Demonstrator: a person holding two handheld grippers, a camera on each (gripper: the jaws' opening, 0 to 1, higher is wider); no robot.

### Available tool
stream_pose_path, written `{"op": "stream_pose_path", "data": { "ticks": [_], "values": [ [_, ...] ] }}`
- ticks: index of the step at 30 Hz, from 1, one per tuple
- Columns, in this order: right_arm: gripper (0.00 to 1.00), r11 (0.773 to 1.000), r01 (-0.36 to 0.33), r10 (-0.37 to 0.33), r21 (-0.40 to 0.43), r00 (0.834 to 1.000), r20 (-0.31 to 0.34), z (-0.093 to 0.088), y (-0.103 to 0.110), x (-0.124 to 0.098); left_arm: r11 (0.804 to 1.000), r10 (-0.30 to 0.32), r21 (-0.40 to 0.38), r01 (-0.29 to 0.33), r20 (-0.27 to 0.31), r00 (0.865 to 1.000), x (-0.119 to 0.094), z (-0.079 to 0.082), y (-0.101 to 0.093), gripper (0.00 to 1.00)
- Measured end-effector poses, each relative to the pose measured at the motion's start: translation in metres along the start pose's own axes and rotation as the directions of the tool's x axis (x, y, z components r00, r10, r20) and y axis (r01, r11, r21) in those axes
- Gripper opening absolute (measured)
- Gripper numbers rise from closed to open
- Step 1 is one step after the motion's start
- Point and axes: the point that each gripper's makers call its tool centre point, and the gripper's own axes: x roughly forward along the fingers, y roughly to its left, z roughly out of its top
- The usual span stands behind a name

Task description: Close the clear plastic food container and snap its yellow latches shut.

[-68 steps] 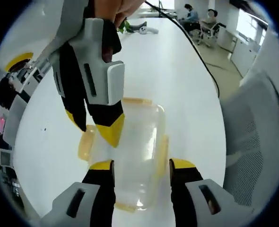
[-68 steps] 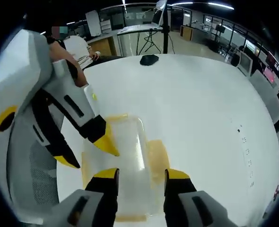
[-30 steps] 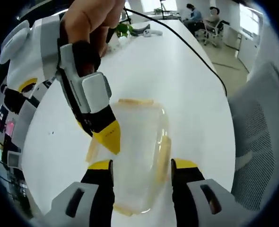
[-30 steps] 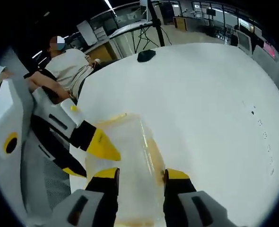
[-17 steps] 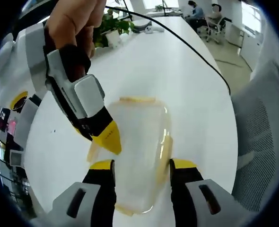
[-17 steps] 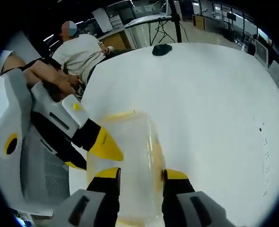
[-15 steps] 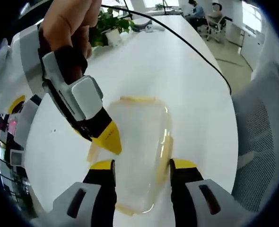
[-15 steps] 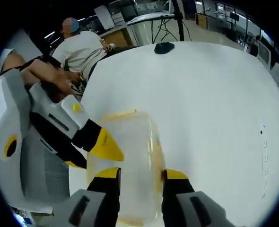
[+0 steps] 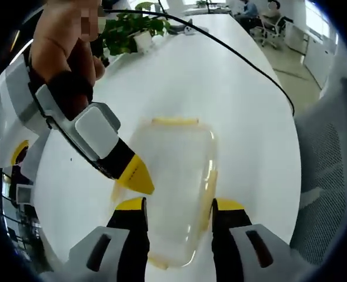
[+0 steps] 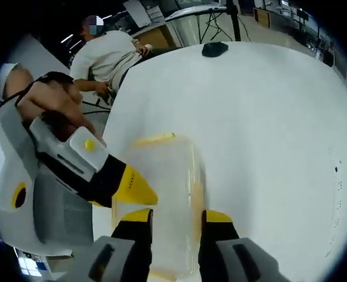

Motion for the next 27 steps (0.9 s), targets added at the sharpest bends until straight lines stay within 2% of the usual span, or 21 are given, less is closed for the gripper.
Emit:
{"op": "stream_pose_path", "data": {
  "ticks": [6, 11, 18, 23, 27],
  "values": [
    [0.28, 1.0, 0.013, -0.013, -0.008, 1.0, -0.019, -0.0022, 0.0021, 0.0013, 1.0, -0.002, 0.002, 0.002, 0.001, 1.0, -0.0007, 0.0026, -0.0008, 0.39],
    [0.29, 1.0, 0.017, -0.017, -0.007, 1.0, 0.01, -0.005, 0.0031, 0.0009, 1.0, -0.001, 0.001, 0.001, 0.008, 1.0, -0.0016, 0.0027, -0.0007, 0.39],
    [0.3, 0.999, 0.041, -0.041, -0.023, 0.999, 0.001, -0.0042, 0.0058, 0.0013, 1.0, -0.001, 0.013, 0.001, 0.007, 1.0, -0.0022, 0.0035, -0.0008, 0.4],
    [0.31, 0.998, 0.066, -0.066, -0.007, 0.998, 0.012, -0.0042, 0.0057, 0.0005, 0.999, 0.008, 0.032, -0.008, 0.018, 1.0, -0.0034, 0.0033, -0.0019, 0.41],
    [0.32, 0.996, 0.085, -0.086, 0.017, 0.995, 0.054, -0.0029, 0.0072, 0.0002, 0.999, 0.002, 0.044, -0.004, 0.034, 0.999, -0.0045, 0.0031, 0.0001, 0.42]
  ]
}}
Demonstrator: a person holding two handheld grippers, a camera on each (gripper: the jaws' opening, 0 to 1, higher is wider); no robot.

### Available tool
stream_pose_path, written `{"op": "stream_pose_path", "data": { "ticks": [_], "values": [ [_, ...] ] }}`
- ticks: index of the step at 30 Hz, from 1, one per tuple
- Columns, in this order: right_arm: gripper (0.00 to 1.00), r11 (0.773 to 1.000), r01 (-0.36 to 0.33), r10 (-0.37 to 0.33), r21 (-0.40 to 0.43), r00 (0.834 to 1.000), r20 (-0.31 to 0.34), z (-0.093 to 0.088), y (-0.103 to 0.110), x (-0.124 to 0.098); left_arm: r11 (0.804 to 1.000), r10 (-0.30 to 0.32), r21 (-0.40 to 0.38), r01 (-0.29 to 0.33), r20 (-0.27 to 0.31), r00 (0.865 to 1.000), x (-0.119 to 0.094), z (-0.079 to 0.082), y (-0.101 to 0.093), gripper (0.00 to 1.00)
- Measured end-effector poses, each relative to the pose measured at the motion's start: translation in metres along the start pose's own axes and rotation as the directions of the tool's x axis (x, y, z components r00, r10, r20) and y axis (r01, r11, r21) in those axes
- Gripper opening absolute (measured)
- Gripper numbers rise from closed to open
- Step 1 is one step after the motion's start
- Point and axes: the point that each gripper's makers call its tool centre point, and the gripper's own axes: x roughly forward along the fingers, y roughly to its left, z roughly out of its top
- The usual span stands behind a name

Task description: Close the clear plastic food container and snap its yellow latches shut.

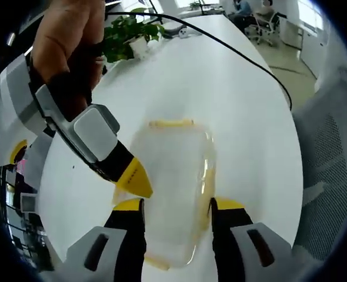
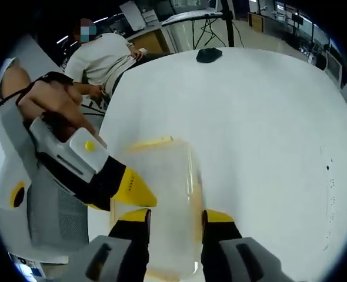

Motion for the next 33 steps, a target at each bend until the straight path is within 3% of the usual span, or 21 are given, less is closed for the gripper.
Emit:
{"op": "stream_pose_path", "data": {
  "ticks": [5, 8, 13, 19, 33],
  "values": [
    [0.32, 1.0, 0.023, -0.024, 0.012, 0.999, 0.024, 0.001, 0.0, -0.003, 1.0, -0.005, -0.02, 0.005, 0.009, 1.0, 0.0, 0.001, 0.002, 0.44],
    [0.37, 0.999, 0.022, -0.024, 0.03, 0.998, 0.051, 0.0, 0.004, -0.002, 1.0, -0.018, 0.002, 0.018, 0.012, 1.0, 0.001, 0.002, -0.003, 0.49],
    [0.39, 0.999, 0.041, -0.043, 0.022, 0.996, 0.077, 0.001, 0.006, -0.007, 0.999, -0.039, -0.017, 0.039, 0.035, 0.999, -0.003, 0.005, -0.003, 0.5],
    [0.47, 0.997, 0.076, -0.077, 0.014, 0.991, 0.108, 0.002, 0.009, -0.014, 0.999, -0.045, -0.026, 0.046, 0.039, 0.998, -0.006, 0.005, 0.001, 0.57],
    [0.57, 0.985, 0.172, -0.17, -0.004, 0.978, 0.12, -0.024, 0.019, -0.025, 0.997, -0.071, -0.022, 0.072, 0.037, 0.997, -0.013, -0.01, 0.01, 0.61]
  ]
}}
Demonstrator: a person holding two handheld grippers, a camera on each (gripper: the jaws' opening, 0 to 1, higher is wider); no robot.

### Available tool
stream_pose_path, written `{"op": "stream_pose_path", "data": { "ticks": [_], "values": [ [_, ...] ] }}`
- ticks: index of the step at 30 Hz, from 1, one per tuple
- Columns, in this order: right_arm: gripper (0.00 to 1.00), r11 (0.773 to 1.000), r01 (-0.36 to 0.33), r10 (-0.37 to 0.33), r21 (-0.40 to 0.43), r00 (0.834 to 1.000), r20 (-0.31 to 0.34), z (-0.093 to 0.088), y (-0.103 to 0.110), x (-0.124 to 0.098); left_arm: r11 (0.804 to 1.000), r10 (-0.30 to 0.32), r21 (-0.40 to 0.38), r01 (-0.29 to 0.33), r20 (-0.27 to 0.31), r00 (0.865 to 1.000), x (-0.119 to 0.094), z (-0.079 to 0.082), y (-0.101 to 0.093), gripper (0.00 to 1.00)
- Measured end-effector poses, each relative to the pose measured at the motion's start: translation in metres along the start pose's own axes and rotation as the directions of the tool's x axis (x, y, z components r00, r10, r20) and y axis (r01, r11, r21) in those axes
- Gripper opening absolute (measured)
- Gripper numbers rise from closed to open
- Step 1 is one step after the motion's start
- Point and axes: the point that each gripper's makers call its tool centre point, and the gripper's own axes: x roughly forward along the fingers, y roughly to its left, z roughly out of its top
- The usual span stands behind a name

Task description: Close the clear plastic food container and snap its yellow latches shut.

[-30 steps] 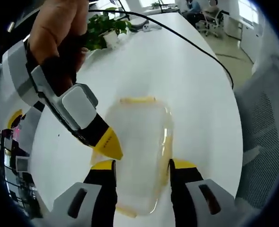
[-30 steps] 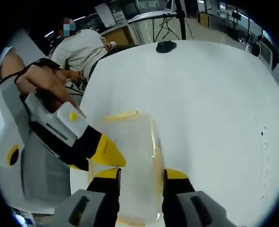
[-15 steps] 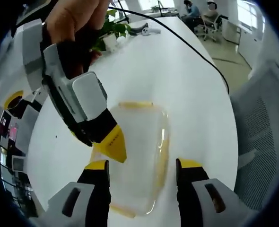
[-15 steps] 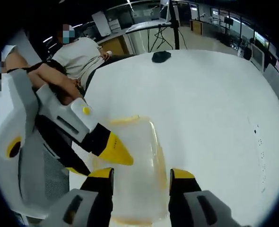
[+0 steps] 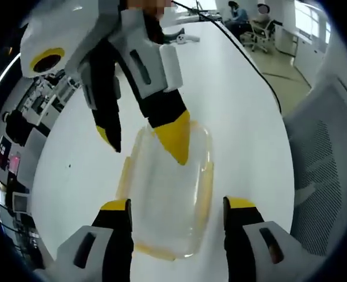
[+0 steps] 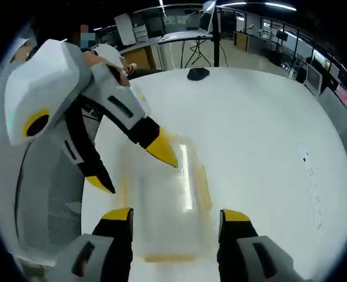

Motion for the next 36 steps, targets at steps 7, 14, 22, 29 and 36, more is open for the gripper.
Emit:
{"op": "stream_pose_path", "data": {
  "ticks": [7, 14, 22, 29, 36],
  "values": [
    [0.59, 0.999, 0.036, -0.036, -0.002, 0.999, 0.005, -0.007, 0.005, -0.005, 1.0, -0.01, 0.001, 0.01, 0.0, 1.0, -0.001, -0.005, 0.006, 0.66],
    [0.61, 0.998, 0.06, -0.06, -0.016, 0.998, -0.006, -0.019, 0.01, -0.008, 0.999, -0.031, 0.008, 0.031, -0.007, 0.999, 0.001, -0.01, 0.006, 0.73],
    [0.65, 0.996, 0.086, -0.086, -0.011, 0.996, 0.001, -0.028, 0.013, -0.009, 0.999, -0.041, 0.009, 0.041, -0.026, 0.999, 0.005, -0.016, 0.008, 0.74],
    [0.66, 0.994, 0.098, -0.098, -0.044, 0.995, -0.01, -0.036, 0.017, -0.004, 0.998, -0.053, 0.019, 0.054, -0.045, 0.998, 0.009, -0.022, 0.008, 0.77],
    [0.7, 0.992, 0.104, -0.105, -0.068, 0.994, -0.014, -0.037, 0.021, 0.001, 0.999, -0.046, 0.027, 0.047, -0.054, 0.998, 0.014, -0.023, 0.01, 0.77]
  ]
}}
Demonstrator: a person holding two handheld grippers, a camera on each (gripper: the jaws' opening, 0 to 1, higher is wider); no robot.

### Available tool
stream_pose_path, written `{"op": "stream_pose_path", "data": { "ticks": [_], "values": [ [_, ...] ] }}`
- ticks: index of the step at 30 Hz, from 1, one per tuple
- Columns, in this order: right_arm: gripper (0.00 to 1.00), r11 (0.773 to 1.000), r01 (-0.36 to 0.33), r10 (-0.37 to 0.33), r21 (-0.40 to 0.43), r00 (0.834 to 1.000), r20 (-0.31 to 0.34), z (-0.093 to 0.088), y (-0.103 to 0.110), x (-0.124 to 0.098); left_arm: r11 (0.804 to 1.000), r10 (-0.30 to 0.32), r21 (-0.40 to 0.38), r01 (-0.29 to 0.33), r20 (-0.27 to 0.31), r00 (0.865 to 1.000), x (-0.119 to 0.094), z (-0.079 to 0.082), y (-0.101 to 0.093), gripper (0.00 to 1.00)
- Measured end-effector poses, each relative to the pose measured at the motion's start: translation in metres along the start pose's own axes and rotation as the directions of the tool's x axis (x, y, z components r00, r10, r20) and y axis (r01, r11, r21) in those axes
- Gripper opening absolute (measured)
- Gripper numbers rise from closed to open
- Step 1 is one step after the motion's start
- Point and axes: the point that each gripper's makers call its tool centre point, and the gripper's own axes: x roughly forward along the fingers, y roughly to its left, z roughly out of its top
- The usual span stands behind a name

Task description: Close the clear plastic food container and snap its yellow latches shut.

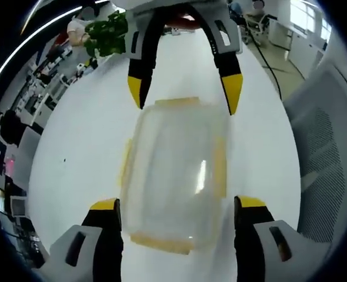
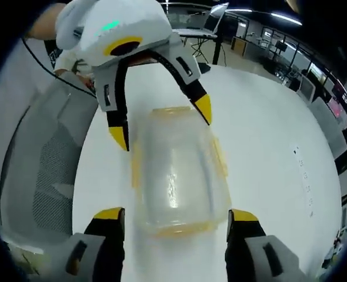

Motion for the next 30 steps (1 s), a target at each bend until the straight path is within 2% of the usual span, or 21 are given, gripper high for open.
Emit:
{"op": "stream_pose_path", "data": {
  "ticks": [6, 15, 18, 23, 30],
  "values": [
    [0.72, 0.999, 0.027, -0.027, -0.031, 1.0, -0.007, 0.001, -0.004, 0.005, 1.0, 0.001, 0.021, -0.001, -0.008, 1.0, 0.003, -0.001, 0.001, 0.79],
    [0.73, 0.996, 0.048, -0.051, -0.076, 0.998, -0.039, -0.003, -0.008, 0.013, 0.999, 0.019, 0.038, -0.018, -0.037, 0.999, 0.006, -0.013, 0.01, 0.78],
    [0.73, 0.994, 0.051, -0.057, -0.101, 0.997, -0.054, -0.005, -0.01, 0.015, 1.0, 0.005, 0.017, -0.005, -0.049, 0.999, 0.007, -0.015, 0.008, 0.77],
    [0.71, 0.991, 0.065, -0.072, -0.113, 0.996, -0.054, -0.005, -0.012, 0.016, 0.998, 0.023, 0.052, -0.02, -0.064, 0.998, 0.009, -0.017, 0.009, 0.76],
    [0.7, 0.993, 0.059, -0.064, -0.107, 0.997, -0.049, -0.005, -0.011, 0.016, 0.999, 0.024, 0.039, -0.021, -0.056, 0.998, 0.009, -0.017, 0.01, 0.75]
  ]
}}
